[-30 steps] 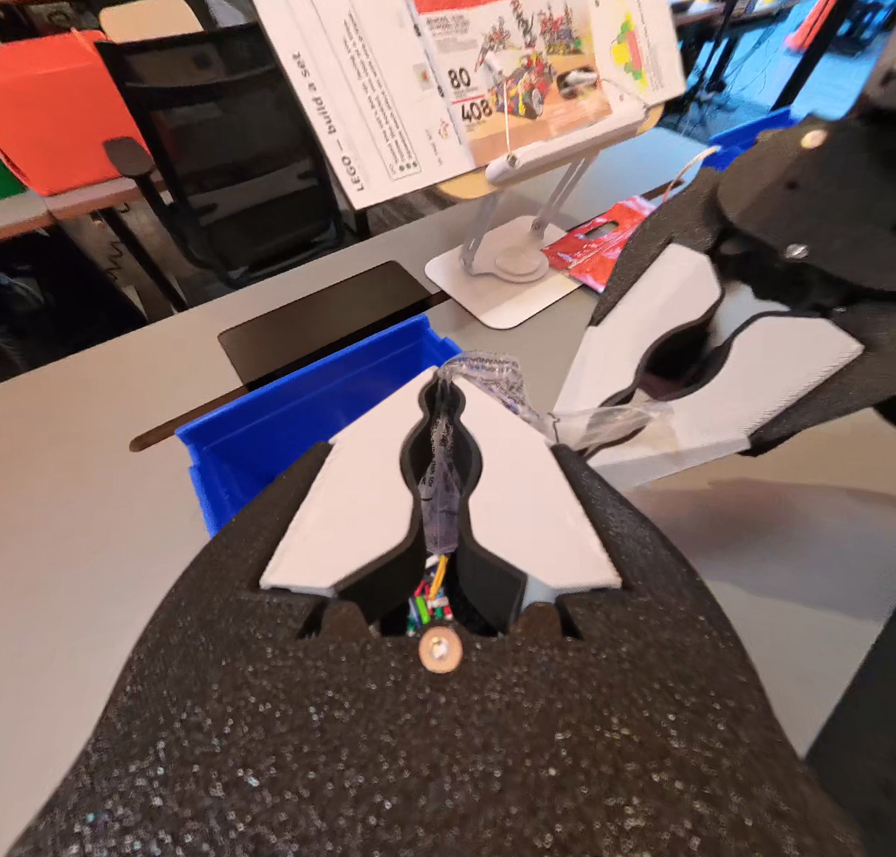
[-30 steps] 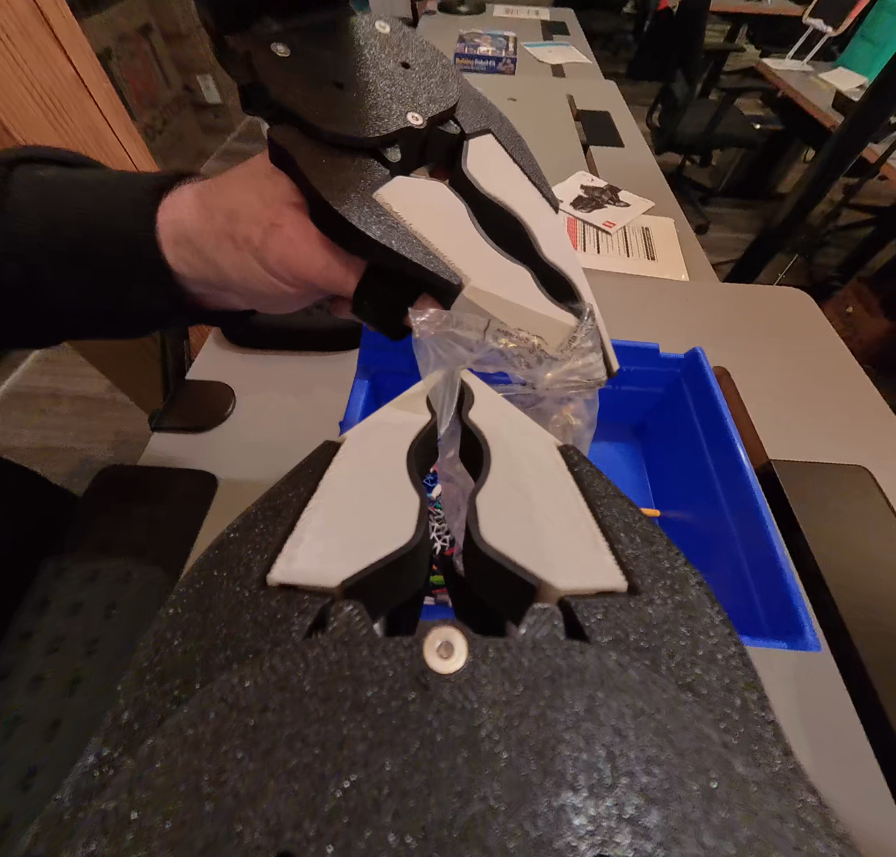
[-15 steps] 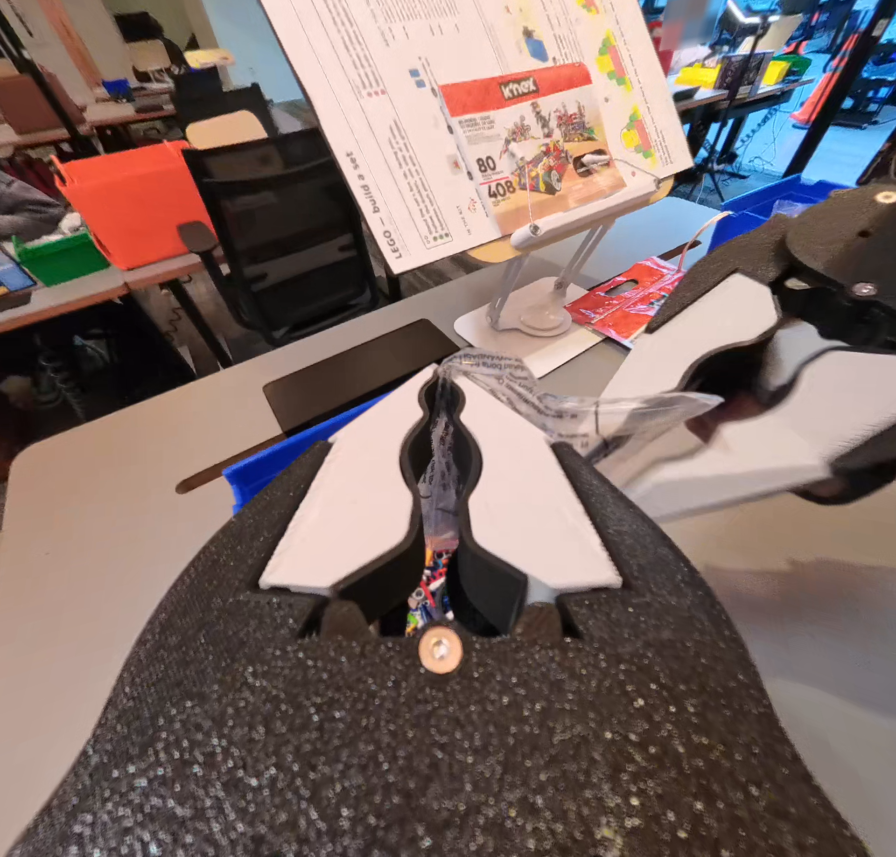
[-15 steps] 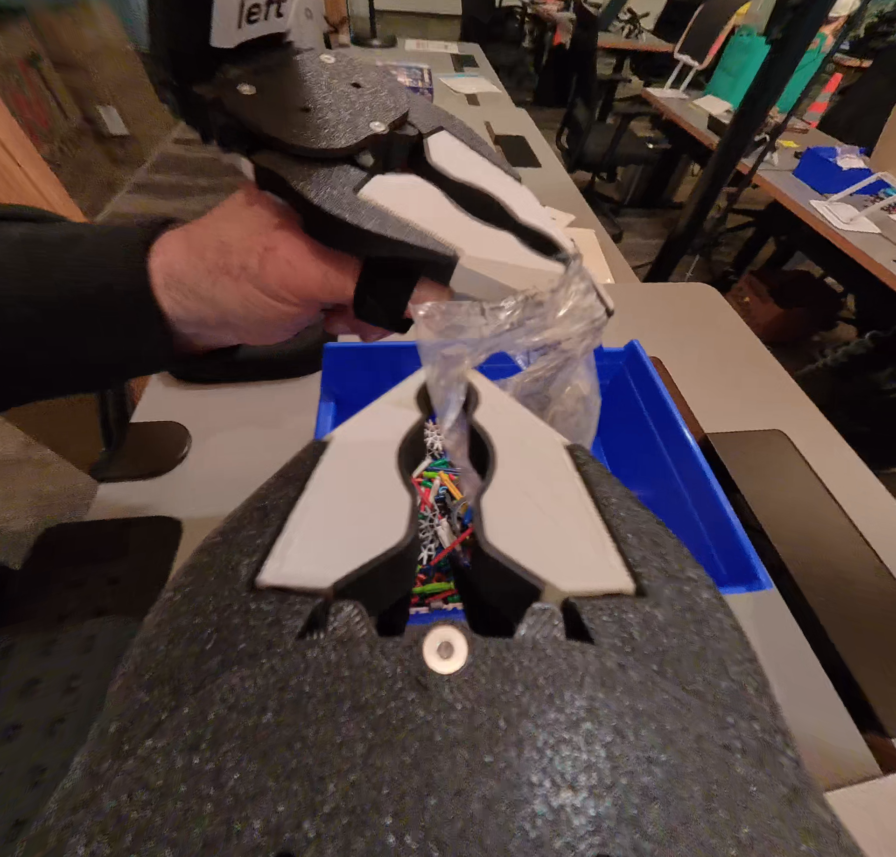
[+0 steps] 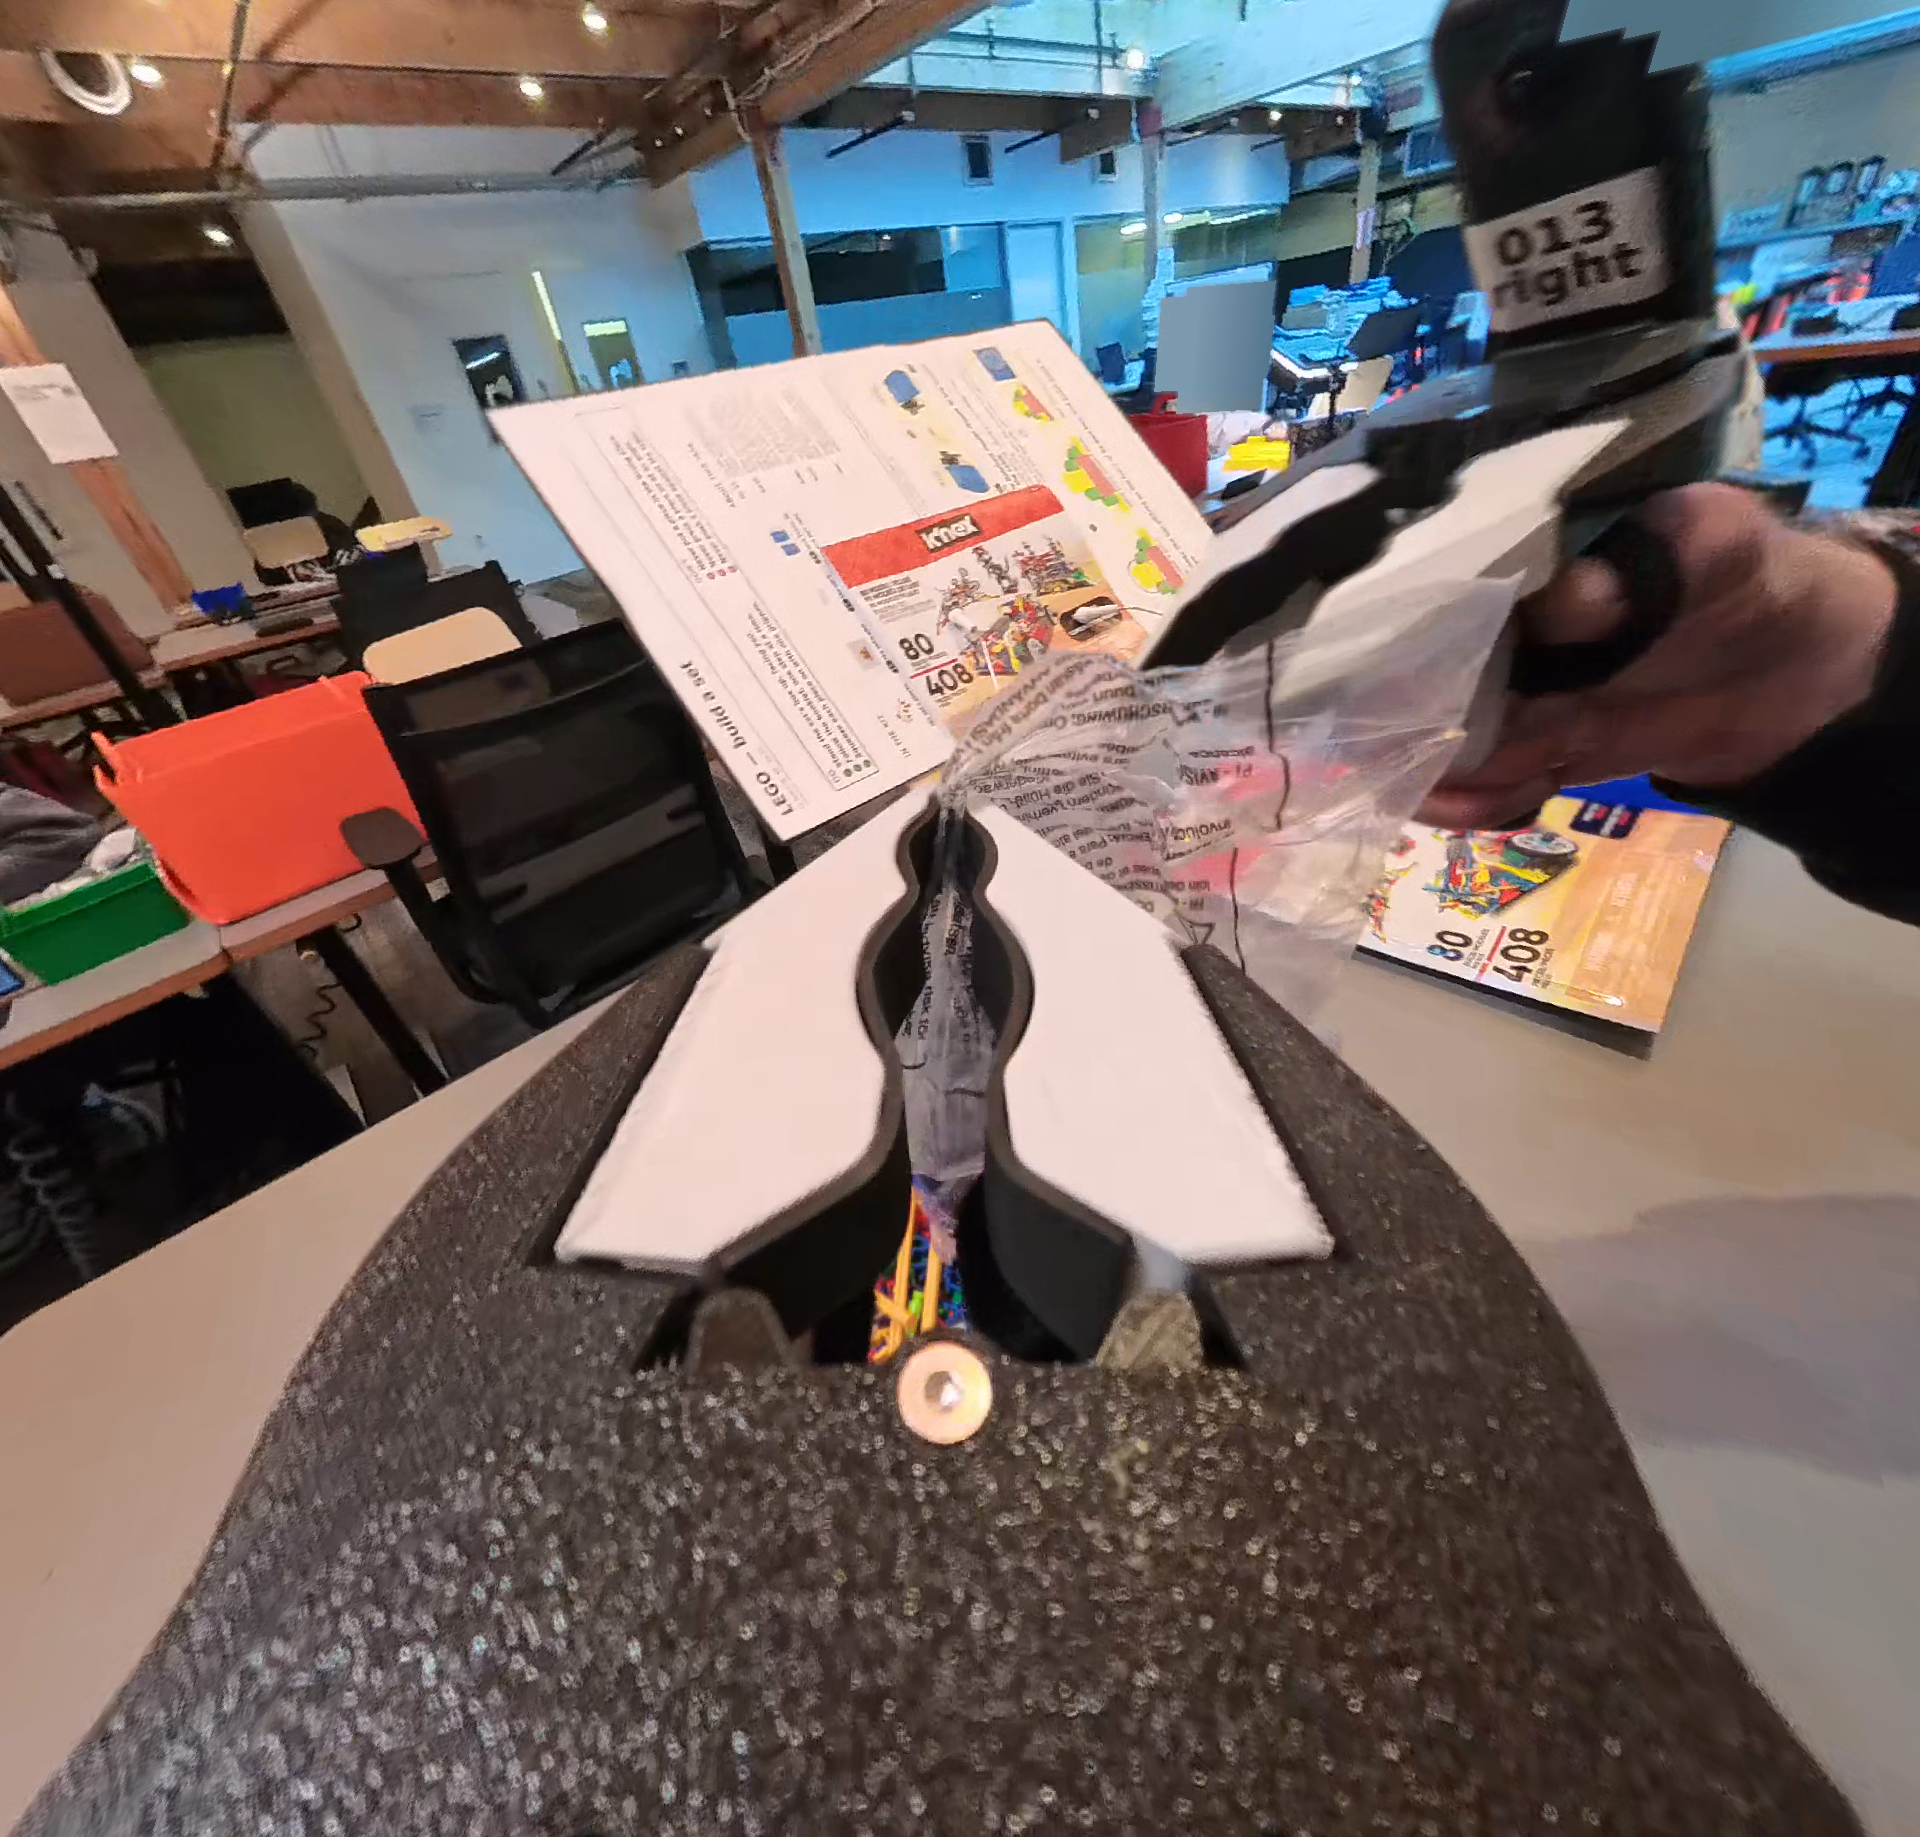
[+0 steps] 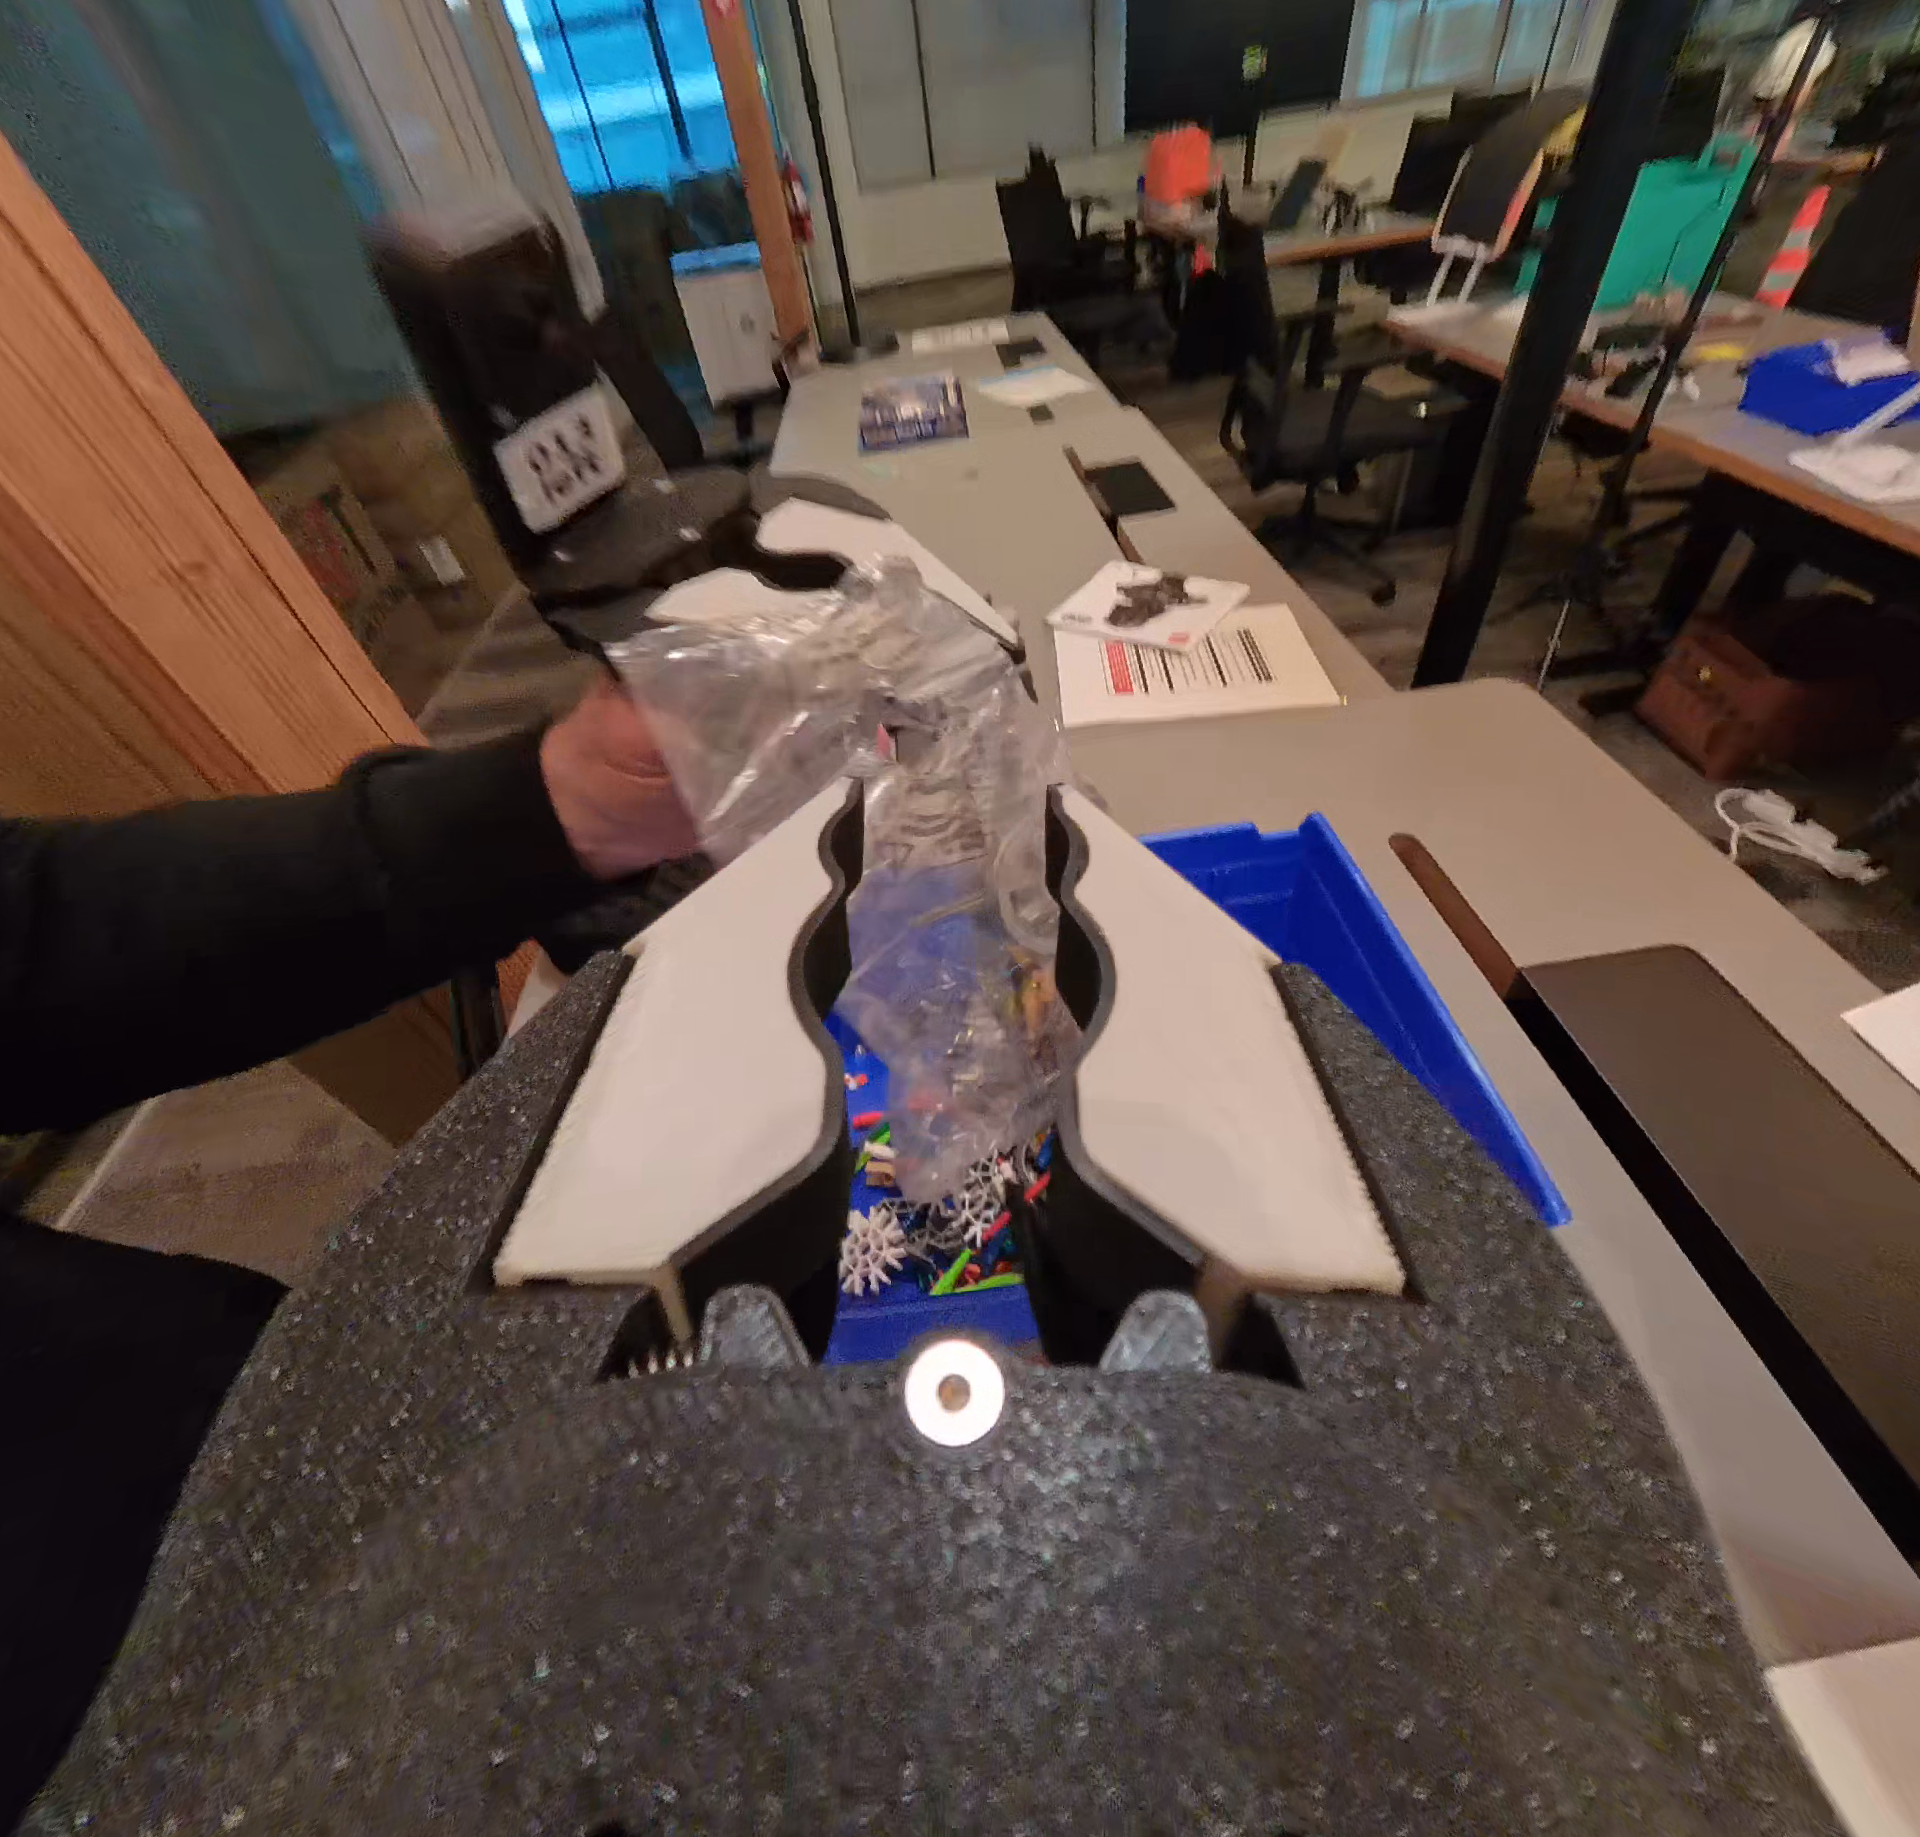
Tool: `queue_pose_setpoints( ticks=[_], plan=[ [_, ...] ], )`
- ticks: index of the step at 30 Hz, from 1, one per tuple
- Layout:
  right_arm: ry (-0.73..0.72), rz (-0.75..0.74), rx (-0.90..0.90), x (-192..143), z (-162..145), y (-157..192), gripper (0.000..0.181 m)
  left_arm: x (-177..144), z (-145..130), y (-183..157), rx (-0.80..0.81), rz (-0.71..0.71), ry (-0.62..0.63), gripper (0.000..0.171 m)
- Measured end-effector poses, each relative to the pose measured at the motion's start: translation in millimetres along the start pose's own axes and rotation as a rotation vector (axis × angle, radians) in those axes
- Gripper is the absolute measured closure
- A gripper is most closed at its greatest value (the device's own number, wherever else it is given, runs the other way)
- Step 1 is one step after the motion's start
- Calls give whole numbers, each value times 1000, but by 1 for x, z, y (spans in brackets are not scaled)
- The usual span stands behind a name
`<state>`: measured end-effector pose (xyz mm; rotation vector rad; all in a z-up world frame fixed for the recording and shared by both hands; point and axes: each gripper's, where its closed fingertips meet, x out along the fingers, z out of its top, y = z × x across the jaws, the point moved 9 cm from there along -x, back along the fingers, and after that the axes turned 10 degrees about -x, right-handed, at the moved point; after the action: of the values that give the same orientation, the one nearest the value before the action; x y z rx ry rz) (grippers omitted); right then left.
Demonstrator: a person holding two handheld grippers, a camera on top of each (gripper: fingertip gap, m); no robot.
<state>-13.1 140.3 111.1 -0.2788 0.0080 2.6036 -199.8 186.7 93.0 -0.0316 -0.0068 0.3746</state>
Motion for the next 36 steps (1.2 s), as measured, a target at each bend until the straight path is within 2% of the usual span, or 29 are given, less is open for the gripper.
queue_pose_setpoints(
  ticks=[5,6,9,13,18,21,23,24,27,28,29,30,31,33,36],
  plan=[
    [71,33,20,28,-7,3,150,5,2,-16,90,-44,52,171],
    [72,28,12,30,-7,3,154,5,2,-17,97,-42,60,171],
    [29,15,-5,25,-4,4,181,-1,1,-16,79,-54,50,171],
    [27,-12,-3,27,-4,3,181,-1,1,-13,28,-55,35,171],
    [-35,-92,109,22,-11,-8,181,-19,17,-4,-30,75,-47,135],
    [-46,-166,117,19,-16,-11,181,-27,22,-19,-23,68,-20,133],
    [-21,-221,71,20,-18,-9,181,-21,18,-35,-118,-25,42,131],
    [6,-264,23,23,-18,-8,181,-15,14,-43,-190,-58,75,122],
    [90,-378,-134,32,-20,-1,181,4,-3,-55,-335,18,171,85],
    [107,-397,-163,36,-21,1,181,8,-7,-57,-369,38,154,87],
    [116,-413,-175,38,-22,2,181,9,-10,-59,-406,29,129,100],
    [109,-422,-169,37,-23,1,181,10,-14,-57,-444,41,120,95],
    [105,-413,-167,37,-24,1,181,10,-18,-52,-480,76,121,115],
    [120,-400,-178,40,-27,4,181,11,-23,-52,-524,-5,91,139],
    [98,-329,-126,41,-32,4,181,9,-29,-52,-580,-64,45,143]
  ],
)
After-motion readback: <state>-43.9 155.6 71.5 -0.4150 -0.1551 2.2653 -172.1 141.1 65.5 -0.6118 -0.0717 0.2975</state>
